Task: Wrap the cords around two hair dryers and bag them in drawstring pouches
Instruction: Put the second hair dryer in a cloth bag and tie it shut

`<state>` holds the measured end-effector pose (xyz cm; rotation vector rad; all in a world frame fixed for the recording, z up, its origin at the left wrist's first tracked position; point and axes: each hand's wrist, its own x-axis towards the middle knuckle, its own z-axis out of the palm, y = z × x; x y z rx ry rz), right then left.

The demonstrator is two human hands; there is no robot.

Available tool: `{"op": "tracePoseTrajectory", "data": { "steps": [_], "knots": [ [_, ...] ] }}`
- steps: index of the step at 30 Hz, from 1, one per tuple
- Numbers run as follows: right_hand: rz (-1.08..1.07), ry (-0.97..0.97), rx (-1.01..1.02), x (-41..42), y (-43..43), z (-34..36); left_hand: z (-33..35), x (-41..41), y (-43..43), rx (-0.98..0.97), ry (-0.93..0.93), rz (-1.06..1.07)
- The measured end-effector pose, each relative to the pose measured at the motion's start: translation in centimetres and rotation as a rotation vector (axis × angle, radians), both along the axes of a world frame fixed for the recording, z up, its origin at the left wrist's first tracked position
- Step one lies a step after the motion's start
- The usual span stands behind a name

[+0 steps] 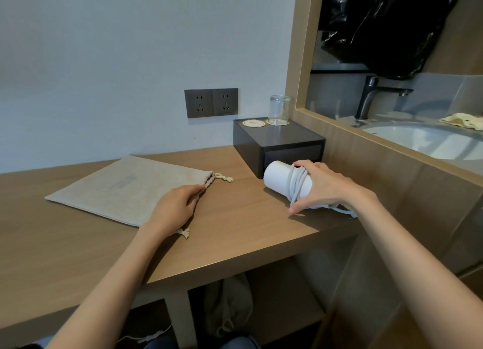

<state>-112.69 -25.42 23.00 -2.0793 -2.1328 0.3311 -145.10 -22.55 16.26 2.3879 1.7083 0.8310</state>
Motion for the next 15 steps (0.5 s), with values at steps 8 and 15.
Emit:
{"op": "tracePoseTrajectory", "data": {
  "steps": [8,15],
  "knots": [
    [0.256,0.012,0.193,-4.3,-1.7,-1.4,0.5,-0.4,-0.8,0.085,-0.105,0.256],
    [0.367,-0.081,0.409,-8.0,-1.9,-2.9,1.3,-1.1,-1.6,0.069,-0.017,0.369]
  ]
}}
